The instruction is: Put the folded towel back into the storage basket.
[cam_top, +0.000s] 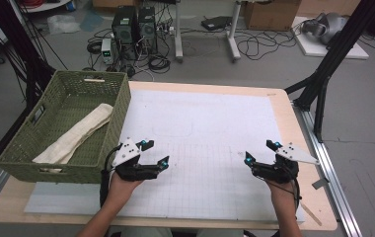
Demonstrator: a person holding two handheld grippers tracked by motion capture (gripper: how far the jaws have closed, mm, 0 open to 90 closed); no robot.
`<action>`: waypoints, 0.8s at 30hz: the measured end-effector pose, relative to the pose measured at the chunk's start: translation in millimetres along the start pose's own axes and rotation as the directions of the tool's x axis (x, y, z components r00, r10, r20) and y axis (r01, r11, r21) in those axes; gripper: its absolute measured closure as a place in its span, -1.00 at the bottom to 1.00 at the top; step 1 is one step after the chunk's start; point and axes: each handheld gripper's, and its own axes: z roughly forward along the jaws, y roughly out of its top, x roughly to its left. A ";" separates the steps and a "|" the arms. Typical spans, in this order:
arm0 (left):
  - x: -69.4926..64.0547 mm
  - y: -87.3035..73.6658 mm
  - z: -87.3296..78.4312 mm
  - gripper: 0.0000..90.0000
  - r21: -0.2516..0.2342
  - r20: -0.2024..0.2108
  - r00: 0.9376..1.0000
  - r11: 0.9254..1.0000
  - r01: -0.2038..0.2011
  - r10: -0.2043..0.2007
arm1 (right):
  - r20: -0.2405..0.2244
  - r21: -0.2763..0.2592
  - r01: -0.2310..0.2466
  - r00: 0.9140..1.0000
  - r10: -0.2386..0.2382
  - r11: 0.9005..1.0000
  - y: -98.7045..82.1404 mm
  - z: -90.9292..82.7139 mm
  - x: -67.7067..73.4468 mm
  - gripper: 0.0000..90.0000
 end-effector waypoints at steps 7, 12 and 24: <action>1.8 0.4 -1.7 -0.49 -0.002 0.000 1.000 1.000 0.013 -0.013 | 0.003 -0.001 0.000 1.000 0.000 1.000 -0.1 -2.1 2.7 -0.75; 3.0 0.9 -2.3 -0.49 -0.004 -0.005 1.000 1.000 0.023 -0.023 | 0.002 0.003 0.001 1.000 -0.001 1.000 -0.8 -2.0 3.2 -0.75; 4.5 1.6 -3.1 -0.49 -0.003 -0.011 1.000 1.000 0.018 -0.018 | -0.002 0.017 0.001 1.000 -0.001 1.000 -2.1 0.6 3.0 -0.75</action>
